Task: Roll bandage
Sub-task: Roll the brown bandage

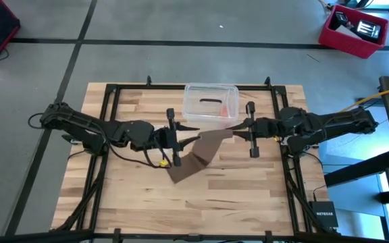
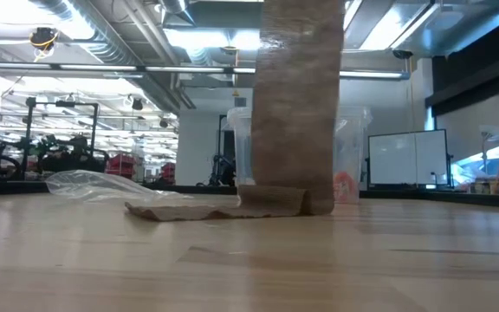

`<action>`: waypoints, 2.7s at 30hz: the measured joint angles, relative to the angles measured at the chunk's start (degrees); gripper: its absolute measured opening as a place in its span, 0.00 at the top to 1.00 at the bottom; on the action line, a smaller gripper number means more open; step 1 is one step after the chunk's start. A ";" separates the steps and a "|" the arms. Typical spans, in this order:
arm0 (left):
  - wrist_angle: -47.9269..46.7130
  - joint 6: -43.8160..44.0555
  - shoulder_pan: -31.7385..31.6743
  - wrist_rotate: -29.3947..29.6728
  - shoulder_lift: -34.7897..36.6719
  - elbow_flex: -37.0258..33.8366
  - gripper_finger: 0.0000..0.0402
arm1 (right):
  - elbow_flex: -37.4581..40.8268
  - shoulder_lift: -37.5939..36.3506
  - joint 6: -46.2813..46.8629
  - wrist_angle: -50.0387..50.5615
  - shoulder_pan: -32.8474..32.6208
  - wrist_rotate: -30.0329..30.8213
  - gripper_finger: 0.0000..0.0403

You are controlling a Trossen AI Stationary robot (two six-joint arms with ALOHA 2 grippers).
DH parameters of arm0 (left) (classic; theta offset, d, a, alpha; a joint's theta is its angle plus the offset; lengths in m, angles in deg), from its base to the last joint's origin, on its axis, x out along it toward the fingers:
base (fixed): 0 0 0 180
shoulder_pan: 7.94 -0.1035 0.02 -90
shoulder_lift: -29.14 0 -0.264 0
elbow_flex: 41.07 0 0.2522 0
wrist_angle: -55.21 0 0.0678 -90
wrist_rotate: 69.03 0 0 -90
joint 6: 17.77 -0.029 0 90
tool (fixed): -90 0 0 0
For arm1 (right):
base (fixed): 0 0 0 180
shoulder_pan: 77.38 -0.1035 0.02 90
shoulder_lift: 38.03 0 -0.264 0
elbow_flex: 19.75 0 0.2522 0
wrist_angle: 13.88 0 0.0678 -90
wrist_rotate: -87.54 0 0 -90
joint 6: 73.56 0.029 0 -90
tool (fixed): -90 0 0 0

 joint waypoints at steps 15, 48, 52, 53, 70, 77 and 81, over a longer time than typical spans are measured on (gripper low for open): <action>0.48 -6.02 0.30 2.05 -0.41 0.02 0.63 | -1.42 1.09 1.70 1.53 -0.01 -1.62 0.97; 2.27 -8.49 1.06 2.15 -2.01 0.04 0.99 | -3.60 2.33 7.08 6.36 -0.04 5.05 0.63; 4.09 -8.58 1.88 2.66 -0.11 0.00 0.99 | -8.77 -1.51 7.49 20.54 -0.06 7.97 0.52; 5.15 -8.59 2.00 2.65 0.12 0.10 0.99 | -9.74 -2.35 7.50 23.27 -0.06 8.00 0.50; 16.21 -16.74 1.79 2.32 0.94 0.04 0.99 | 7.90 -3.31 10.42 4.96 -0.03 3.37 0.52; 16.90 -19.75 1.05 3.85 0.94 0.04 0.99 | 14.81 3.54 11.53 -10.62 -0.03 3.36 0.52; 16.85 -20.36 1.05 4.23 1.14 0.04 0.99 | 14.23 7.15 13.18 -11.31 -0.03 4.80 0.52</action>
